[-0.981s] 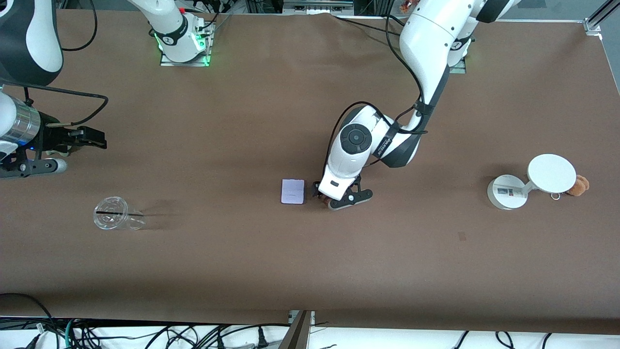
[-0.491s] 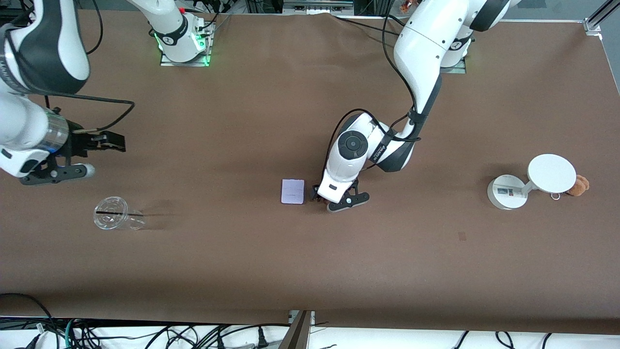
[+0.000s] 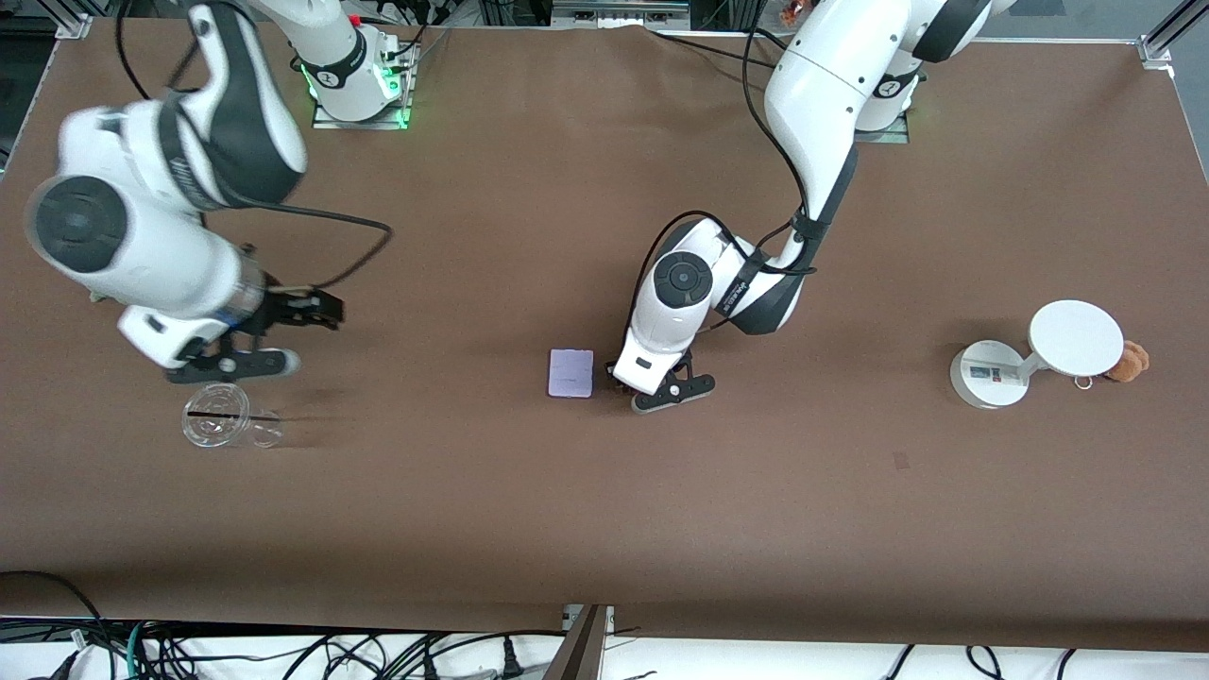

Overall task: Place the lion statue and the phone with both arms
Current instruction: 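Grasp the lion with the left gripper while the right gripper grasps the phone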

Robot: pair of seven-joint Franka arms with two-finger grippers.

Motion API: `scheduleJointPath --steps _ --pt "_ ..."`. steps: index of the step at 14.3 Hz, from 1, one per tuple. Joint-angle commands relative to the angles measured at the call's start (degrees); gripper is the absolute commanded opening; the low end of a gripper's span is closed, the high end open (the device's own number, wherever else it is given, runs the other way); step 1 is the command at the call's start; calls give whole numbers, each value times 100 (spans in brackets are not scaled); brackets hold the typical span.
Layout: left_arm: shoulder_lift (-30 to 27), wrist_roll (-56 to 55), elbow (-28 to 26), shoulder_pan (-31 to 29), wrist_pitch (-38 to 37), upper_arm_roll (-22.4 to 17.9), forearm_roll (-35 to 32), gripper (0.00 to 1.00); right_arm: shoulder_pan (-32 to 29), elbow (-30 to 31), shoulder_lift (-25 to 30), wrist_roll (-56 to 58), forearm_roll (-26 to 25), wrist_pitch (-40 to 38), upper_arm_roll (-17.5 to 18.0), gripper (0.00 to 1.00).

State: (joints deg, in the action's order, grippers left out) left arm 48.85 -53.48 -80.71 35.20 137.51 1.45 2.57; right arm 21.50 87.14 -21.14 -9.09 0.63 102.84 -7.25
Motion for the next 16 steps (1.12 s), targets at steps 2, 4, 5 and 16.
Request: scheduleJointPath --steps 2,4,5,16 --pt "81 337 188 14 -23 -101 -108 0 293 -74 -460 -330 401 534 -48 100" --pt "10 548 196 -56 -31 -145 -108 0 302 -74 -698 -304 1173 675 -48 100" --pt "-60 854 188 -187 -31 -154 -117 0 328 -74 -795 -304 1203 789 -39 100" --pt "-2767 4844 -2501 -2191 -541 -101 -108 0 1830 -92 -2166 -1700 1150 3003 -66 100"
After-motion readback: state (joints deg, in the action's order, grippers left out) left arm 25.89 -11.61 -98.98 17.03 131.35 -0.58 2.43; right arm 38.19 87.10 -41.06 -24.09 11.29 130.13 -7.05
